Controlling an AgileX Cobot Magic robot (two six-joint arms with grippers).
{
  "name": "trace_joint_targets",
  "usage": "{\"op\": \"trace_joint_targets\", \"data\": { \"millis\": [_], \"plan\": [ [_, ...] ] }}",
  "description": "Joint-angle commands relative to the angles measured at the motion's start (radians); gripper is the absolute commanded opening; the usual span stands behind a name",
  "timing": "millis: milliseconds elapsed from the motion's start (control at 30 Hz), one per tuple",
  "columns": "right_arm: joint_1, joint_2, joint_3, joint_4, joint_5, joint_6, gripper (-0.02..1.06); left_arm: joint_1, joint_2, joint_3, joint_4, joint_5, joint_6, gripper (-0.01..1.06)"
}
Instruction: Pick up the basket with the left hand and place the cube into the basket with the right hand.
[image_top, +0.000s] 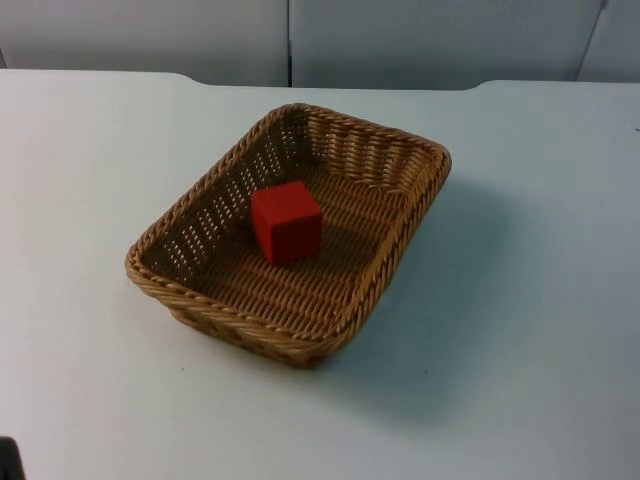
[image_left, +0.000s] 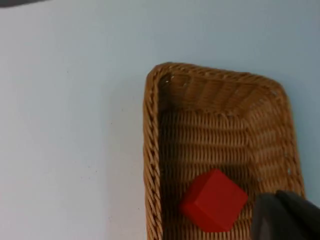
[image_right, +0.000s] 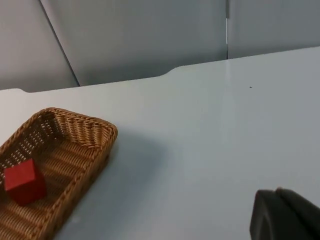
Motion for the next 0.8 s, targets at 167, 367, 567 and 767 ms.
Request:
{"op": "trace_joint_targets", "data": {
  "millis": [167,367,567,767],
  "plan": [
    [0.032,-0.003,0.004,-0.053,-0.012,-0.039,0.0,-0.008,-0.525,0.187,0.288,-0.011,-0.183,0.0],
    [0.082,-0.003,0.004,-0.205,0.042,0.064,0.0,-0.008,-1.103,0.494,0.401,-0.031,-0.323,0.0],
    [0.169,-0.005,0.004,-0.177,0.1,0.094,0.0,-0.008,-1.438,0.625,0.483,0.136,-0.396,0.0],
    [0.227,-0.007,0.004,-0.128,0.141,0.089,0.0,-0.008,-1.633,0.736,0.634,0.202,-0.491,0.0]
  ]
}}
